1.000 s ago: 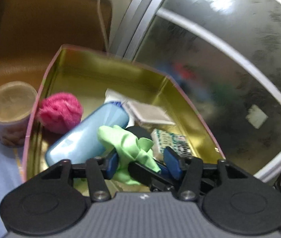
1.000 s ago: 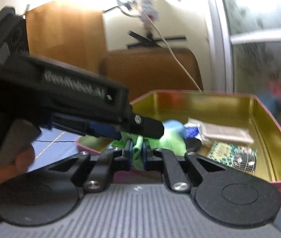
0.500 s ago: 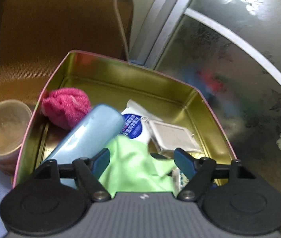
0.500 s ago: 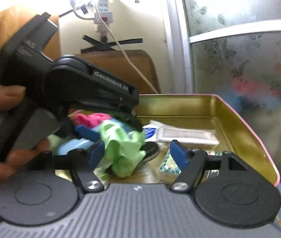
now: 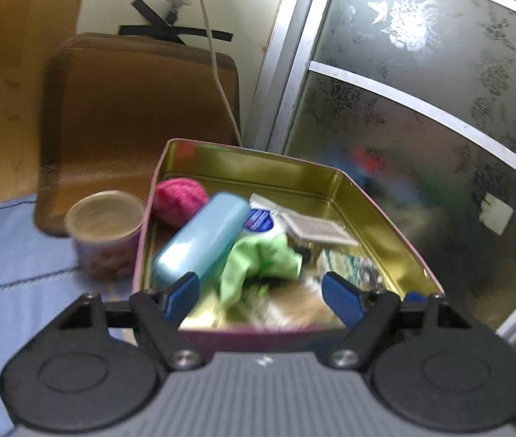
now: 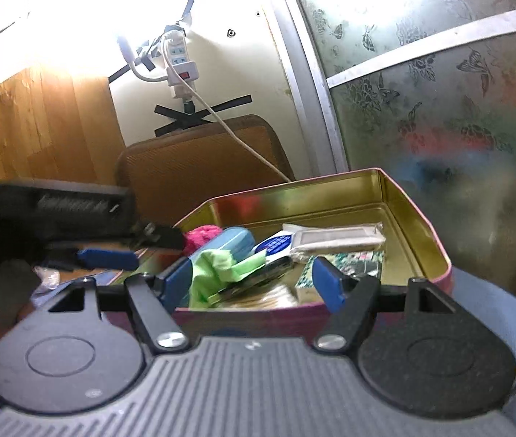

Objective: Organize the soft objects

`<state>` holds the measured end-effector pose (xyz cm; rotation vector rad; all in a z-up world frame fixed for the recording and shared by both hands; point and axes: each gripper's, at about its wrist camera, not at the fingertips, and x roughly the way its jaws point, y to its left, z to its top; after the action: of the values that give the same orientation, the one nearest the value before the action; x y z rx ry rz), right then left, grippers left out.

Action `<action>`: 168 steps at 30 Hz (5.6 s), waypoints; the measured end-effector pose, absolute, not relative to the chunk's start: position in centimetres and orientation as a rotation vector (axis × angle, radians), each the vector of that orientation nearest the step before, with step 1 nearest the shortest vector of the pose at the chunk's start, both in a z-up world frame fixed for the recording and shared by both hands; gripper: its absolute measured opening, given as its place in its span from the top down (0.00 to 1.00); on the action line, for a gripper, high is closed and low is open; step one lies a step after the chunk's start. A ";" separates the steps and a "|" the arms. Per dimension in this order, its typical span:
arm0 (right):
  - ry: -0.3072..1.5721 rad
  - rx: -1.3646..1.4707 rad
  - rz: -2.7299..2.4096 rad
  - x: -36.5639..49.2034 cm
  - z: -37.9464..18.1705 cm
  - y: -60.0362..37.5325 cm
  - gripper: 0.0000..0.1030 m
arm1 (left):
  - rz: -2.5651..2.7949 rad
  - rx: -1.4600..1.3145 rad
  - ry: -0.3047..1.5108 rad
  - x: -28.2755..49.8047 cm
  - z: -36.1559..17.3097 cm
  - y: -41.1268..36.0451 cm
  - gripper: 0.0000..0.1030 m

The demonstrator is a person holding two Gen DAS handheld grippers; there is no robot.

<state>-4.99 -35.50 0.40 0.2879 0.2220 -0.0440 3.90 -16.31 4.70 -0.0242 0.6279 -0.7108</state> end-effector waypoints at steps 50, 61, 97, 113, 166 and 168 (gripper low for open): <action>0.303 0.499 -0.029 -8.5 -1.7 -32.8 0.11 | -0.326 0.293 0.611 -3.7 1.1 -11.8 0.00; 0.299 0.476 -0.028 -8.5 -1.9 -32.1 0.11 | -0.328 0.286 0.632 -3.4 0.9 -11.4 0.00; 0.274 0.427 -0.025 -8.7 -1.4 -31.4 0.11 | -0.341 0.283 0.631 -4.0 1.3 -11.0 0.00; 0.225 0.397 -0.039 -9.6 -0.5 -31.1 0.10 | -0.311 0.280 0.557 -5.3 3.1 -10.4 0.00; 0.273 0.412 -0.059 -9.1 -1.7 -31.3 0.10 | -0.356 0.297 0.654 -4.3 1.1 -11.2 0.00; 0.273 0.411 -0.060 -9.0 -1.7 -31.3 0.10 | -0.356 0.297 0.654 -4.3 1.1 -11.2 0.00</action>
<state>-9.04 -31.26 -1.75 0.4110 0.2734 -0.0598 -4.34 -11.22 1.07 0.2967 0.6543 -0.3555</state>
